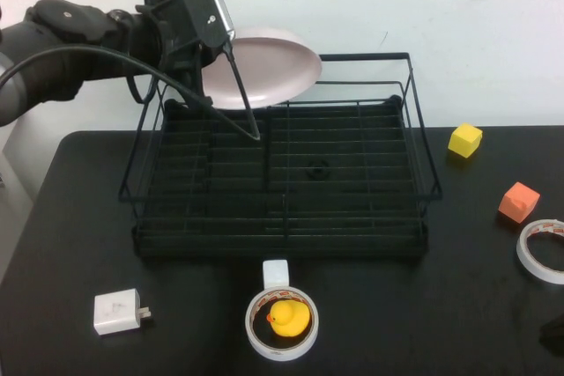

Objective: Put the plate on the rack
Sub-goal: Place the plate on the rack

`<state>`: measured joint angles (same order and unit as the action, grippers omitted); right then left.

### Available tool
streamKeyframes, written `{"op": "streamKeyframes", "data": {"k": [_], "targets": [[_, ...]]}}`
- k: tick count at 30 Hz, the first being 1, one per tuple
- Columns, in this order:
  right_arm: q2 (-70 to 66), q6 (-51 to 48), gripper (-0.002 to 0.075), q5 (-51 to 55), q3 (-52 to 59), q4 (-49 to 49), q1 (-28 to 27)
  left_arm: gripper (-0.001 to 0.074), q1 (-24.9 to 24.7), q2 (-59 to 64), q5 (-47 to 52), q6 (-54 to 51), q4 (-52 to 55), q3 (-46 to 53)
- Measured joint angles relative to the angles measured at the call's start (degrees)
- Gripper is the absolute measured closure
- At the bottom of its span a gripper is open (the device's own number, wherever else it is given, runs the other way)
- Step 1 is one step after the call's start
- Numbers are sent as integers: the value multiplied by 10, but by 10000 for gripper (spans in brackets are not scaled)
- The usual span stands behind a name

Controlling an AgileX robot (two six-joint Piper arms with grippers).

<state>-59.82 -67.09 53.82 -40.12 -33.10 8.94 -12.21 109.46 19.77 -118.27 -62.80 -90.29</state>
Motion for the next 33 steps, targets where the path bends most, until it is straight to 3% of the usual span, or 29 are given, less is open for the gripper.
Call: {"op": "streamKeyframes", "data": {"k": [11,33], "targets": [[0,0,721,1,0,-1,0,643,11,24,24,109,135,0],[0,0,722,0,1,-2,0,643,11,62,3,113,129,0]]}}
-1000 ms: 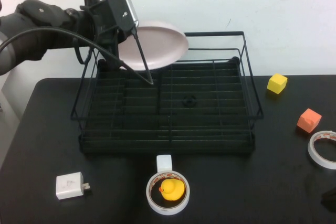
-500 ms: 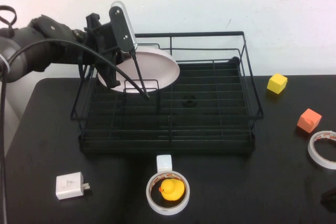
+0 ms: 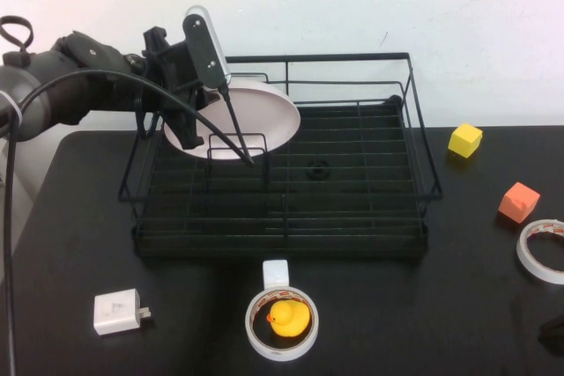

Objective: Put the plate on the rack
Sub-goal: Place the plate on the rack

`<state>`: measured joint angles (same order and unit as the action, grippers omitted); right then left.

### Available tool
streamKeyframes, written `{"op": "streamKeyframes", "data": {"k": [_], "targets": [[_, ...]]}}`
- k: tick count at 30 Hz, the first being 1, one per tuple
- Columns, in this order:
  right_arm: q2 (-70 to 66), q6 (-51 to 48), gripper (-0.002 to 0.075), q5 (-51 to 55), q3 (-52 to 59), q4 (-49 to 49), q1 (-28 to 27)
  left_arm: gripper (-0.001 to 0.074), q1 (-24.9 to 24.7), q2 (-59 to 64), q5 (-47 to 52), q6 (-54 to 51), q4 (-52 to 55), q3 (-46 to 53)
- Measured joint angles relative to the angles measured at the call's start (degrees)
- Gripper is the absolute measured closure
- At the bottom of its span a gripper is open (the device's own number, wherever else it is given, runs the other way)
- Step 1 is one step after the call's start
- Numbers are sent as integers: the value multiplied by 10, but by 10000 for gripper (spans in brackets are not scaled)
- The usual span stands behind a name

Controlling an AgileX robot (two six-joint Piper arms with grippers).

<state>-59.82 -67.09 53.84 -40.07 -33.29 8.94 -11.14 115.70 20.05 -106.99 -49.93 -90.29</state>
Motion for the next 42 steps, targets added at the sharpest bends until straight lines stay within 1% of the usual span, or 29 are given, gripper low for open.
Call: {"op": "streamKeyframes", "data": {"k": [11,19,25,32,42], "targets": [[0,0,722,-2,0,0,0,643,-1,-5,-8,1,-1,0],[0,0,722,-2,0,0,0,643,-17,-39,-27,-26,-10,0],[0,0,722,-2,0,-5,0,643,-17,-44,-38,-32,-24,-1],[0,0,724,-2,0,-5,0,643,-19,-43,-45,-38,-24,-1],[0,0,724,-2,0,-5,0,643,-19,-6,-61,-43,-24,-3]]}}
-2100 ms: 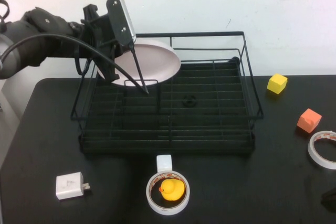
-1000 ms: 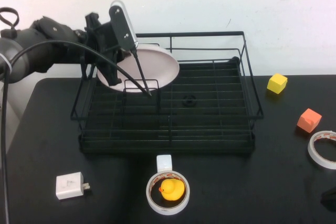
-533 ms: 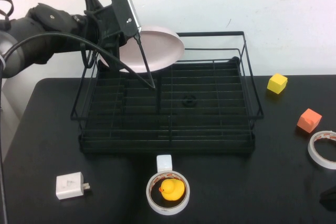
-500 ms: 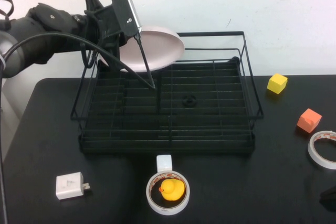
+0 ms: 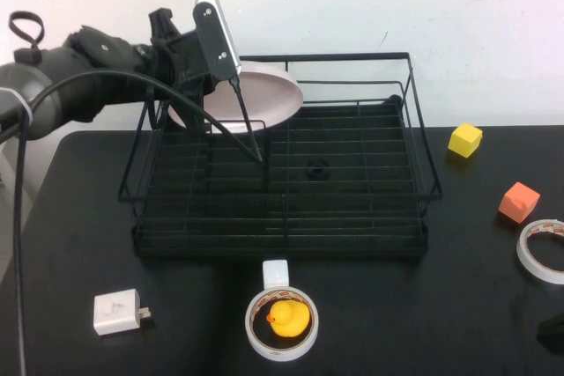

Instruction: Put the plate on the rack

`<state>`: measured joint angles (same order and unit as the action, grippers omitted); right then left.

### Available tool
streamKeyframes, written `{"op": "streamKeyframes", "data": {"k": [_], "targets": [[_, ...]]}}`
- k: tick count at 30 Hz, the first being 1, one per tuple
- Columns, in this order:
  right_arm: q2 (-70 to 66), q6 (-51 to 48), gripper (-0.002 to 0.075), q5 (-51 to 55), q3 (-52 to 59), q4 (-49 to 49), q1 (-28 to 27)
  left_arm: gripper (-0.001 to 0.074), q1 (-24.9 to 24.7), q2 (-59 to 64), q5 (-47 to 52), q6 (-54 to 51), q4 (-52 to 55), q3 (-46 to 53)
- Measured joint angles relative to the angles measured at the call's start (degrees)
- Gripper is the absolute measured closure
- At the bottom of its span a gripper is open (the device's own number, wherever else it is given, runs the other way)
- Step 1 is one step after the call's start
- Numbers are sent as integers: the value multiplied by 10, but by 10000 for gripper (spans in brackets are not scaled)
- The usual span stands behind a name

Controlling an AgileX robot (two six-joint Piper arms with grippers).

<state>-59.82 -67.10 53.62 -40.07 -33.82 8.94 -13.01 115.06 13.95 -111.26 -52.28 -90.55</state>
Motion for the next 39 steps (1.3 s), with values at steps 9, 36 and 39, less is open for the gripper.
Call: {"op": "streamKeyframes", "data": {"k": [9,36,39], "targets": [[0,0,724,-3,12,-1,0,643,0,19,-22,-3,-38,-1],[0,-14,726,-103,21,-4,0,683,-2,-102,-266,-154,-435,-9],[0,-6,726,-106,3,13,0,721,-4,-155,-319,-82,-467,-6]]}}
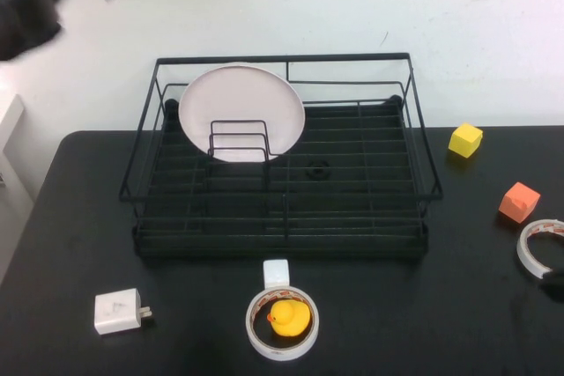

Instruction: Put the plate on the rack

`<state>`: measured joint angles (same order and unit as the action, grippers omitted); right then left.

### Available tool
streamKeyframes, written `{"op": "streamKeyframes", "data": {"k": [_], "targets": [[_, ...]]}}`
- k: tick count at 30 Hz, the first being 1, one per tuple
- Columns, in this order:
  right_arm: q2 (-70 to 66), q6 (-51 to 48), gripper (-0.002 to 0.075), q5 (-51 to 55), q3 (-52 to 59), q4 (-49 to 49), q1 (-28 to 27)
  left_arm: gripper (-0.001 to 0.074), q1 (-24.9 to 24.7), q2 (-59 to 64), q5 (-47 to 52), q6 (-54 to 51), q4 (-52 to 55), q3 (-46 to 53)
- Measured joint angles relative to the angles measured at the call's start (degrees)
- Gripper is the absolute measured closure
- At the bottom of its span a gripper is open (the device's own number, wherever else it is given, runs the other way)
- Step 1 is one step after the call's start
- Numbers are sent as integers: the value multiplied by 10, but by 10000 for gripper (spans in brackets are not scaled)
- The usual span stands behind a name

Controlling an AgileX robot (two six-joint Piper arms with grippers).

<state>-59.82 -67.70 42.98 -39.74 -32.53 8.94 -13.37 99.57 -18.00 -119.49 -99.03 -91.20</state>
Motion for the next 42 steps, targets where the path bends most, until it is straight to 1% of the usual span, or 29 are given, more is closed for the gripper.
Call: {"op": "streamKeyframes", "data": {"k": [4,6,9,12,17,23,29,36,42], "targets": [[0,57,726,-12,-27,25,0,733,-8,-88,-15,121,-12,36],[0,75,726,-16,-40,31,0,735,-20,-139,2,173,-12,70],[1,87,726,-23,-54,32,0,735,-38,-212,59,224,-12,130],[18,91,726,-34,-56,37,0,735,-51,-281,129,251,-12,203],[78,95,726,-69,-56,52,0,735,-58,-384,225,260,-7,336],[175,107,726,-80,-50,53,0,736,-58,-480,282,265,-2,457],[286,120,726,-82,6,53,0,736,-58,-569,343,256,3,585],[433,176,726,-64,112,64,0,736,-58,-676,363,233,8,721],[532,254,726,-9,180,110,0,736,-58,-758,353,183,10,777]]}}
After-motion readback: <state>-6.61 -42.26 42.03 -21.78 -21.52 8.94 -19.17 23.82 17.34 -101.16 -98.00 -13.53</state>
